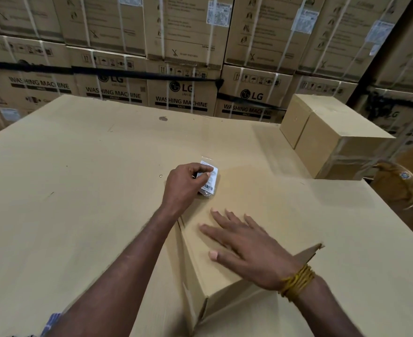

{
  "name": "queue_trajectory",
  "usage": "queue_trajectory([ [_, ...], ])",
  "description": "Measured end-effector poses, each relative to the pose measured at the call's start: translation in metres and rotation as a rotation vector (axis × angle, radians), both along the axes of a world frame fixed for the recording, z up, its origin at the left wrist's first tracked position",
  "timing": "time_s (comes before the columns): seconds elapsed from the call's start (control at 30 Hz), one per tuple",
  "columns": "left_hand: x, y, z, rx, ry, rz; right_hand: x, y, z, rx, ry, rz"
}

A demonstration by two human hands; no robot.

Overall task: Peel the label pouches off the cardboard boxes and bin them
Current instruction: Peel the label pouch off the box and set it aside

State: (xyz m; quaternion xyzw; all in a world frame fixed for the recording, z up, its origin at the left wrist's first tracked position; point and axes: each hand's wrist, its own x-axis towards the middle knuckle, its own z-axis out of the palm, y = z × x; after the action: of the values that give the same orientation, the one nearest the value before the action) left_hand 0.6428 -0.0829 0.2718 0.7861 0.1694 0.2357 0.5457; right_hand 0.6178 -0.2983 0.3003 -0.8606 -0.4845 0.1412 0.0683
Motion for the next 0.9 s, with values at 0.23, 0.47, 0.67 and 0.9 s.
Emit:
queue_trajectory([
  [0.23,-0.002,-0.002,0.002,-0.02,0.0,0.002,0.037,-0.035,0.001,-0.097,-0.113,-0.374],
  [0.47,-0.017,-0.017,0.015,0.039,-0.021,0.044,0.022,-0.048,-0.011,0.066,-0.065,-0.335],
  [0.67,-0.069,-0.075,0.008,-0.029,0.074,0.055,0.031,-0.07,-0.013,0.106,-0.103,-0.597],
  [0.9,-0.093,-0.123,0.012,-0.136,0.038,0.086,0.024,-0.097,-0.013,0.22,-0.083,-0.663],
])
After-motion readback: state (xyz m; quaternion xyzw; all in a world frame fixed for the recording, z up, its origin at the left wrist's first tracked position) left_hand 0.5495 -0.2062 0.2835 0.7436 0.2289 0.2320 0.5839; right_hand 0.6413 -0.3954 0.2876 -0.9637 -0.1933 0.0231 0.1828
